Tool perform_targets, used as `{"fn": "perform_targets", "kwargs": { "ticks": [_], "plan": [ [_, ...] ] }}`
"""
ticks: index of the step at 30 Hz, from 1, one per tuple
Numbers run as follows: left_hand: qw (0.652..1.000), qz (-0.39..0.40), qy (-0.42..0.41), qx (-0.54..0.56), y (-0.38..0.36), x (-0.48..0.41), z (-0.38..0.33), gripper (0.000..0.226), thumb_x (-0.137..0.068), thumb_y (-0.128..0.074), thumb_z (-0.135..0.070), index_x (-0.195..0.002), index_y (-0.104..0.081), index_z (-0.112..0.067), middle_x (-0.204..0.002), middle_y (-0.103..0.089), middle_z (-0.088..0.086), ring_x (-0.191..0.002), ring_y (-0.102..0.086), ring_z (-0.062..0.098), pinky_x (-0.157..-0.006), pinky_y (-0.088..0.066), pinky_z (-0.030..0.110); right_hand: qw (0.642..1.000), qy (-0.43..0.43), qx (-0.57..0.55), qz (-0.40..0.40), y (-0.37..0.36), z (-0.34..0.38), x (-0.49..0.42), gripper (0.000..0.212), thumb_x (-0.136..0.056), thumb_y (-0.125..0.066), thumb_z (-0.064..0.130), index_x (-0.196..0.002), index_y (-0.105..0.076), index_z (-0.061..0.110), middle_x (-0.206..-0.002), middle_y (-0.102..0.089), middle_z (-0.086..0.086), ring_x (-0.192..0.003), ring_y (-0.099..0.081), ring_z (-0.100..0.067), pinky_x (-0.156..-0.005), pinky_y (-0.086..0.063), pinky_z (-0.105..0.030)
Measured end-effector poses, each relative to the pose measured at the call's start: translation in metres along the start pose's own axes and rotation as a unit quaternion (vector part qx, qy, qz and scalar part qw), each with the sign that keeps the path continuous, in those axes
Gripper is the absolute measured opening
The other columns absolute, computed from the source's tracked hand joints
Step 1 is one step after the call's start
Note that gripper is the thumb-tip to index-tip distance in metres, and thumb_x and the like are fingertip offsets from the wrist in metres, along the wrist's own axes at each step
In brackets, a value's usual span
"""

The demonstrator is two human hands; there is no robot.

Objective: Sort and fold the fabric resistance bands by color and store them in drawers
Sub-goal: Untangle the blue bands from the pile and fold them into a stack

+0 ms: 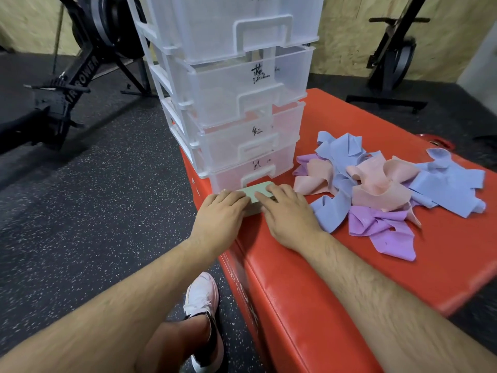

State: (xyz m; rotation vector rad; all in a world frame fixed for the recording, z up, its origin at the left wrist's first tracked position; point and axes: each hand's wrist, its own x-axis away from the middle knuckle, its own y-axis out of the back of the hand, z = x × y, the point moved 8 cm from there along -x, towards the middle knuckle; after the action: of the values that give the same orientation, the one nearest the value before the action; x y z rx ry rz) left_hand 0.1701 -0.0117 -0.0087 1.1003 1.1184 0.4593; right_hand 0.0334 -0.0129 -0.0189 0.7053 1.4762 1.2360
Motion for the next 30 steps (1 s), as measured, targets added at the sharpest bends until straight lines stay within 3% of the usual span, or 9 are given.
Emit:
{"fn": "perform_targets", "kwargs": {
  "ticks": [8, 14, 19, 23, 26, 30],
  "plan": [
    [1.0, -0.008, -0.009, 0.021, 0.016, -0.008, -0.012, 0.039, -0.088, -0.042, -0.039, -0.11, -0.069, -0.023, -0.118, -0.068, -0.009, -0.112, -0.063, 0.019, -0.095, -0.04, 0.034, 1.0, -0.004, -0.013, 0.025, 0.015, -0.003, 0.005, 0.045, -0.1, -0.044, 0.03, -0.145, -0.048, 0.026, -0.149, -0.043, -0.003, -0.126, -0.043, -0.029, -0.104, -0.04, -0.043],
    [0.999, -0.005, -0.031, 0.043, 0.016, -0.017, -0.029, 0.04, -0.08, -0.048, -0.032, -0.114, -0.067, -0.024, -0.118, -0.066, -0.009, -0.113, -0.061, 0.019, -0.094, -0.038, 0.035, 1.0, -0.015, -0.015, 0.009, 0.031, -0.011, 0.021, 0.046, -0.095, -0.05, 0.03, -0.141, -0.053, 0.025, -0.145, -0.049, -0.003, -0.124, -0.047, -0.029, -0.101, -0.043, -0.044],
    [0.995, -0.017, -0.073, 0.067, 0.016, -0.036, -0.075, 0.028, -0.081, -0.06, -0.034, -0.107, -0.065, -0.025, -0.115, -0.064, -0.01, -0.112, -0.058, 0.018, -0.095, -0.035, 0.033, 0.999, -0.045, 0.021, -0.006, 0.056, -0.037, 0.049, 0.048, -0.092, -0.044, 0.034, -0.136, -0.056, 0.019, -0.135, -0.056, -0.003, -0.123, -0.05, -0.028, -0.097, -0.046, -0.044],
    [0.988, 0.082, -0.087, 0.095, -0.006, -0.056, -0.127, 0.051, -0.08, -0.052, -0.05, -0.123, -0.059, -0.023, -0.118, -0.061, -0.005, -0.109, -0.057, 0.025, -0.089, -0.039, 0.038, 0.995, -0.086, 0.038, -0.011, 0.075, -0.072, 0.082, 0.049, -0.089, -0.044, 0.033, -0.132, -0.059, 0.014, -0.134, -0.058, -0.005, -0.121, -0.054, -0.029, -0.098, -0.047, -0.042],
    [0.973, 0.184, -0.076, 0.12, -0.029, -0.062, -0.155, 0.069, -0.08, -0.066, -0.055, -0.14, -0.045, -0.027, -0.135, -0.052, 0.002, -0.115, -0.056, 0.032, -0.093, -0.044, 0.043, 0.993, -0.105, 0.046, -0.006, 0.082, -0.096, 0.106, 0.044, -0.087, -0.057, 0.028, -0.13, -0.062, 0.018, -0.135, -0.059, -0.009, -0.121, -0.055, -0.032, -0.098, -0.047, -0.045],
    [0.952, 0.252, -0.073, 0.157, -0.047, -0.06, -0.169, 0.063, -0.082, -0.074, -0.035, -0.137, -0.045, -0.022, -0.128, -0.046, 0.008, -0.108, -0.058, 0.037, -0.089, -0.049, 0.046, 0.993, -0.111, 0.044, 0.013, 0.087, -0.112, 0.125, 0.042, -0.088, -0.056, 0.028, -0.129, -0.063, 0.02, -0.131, -0.059, -0.01, -0.12, -0.054, -0.034, -0.097, -0.047, -0.048]
  ]
}}
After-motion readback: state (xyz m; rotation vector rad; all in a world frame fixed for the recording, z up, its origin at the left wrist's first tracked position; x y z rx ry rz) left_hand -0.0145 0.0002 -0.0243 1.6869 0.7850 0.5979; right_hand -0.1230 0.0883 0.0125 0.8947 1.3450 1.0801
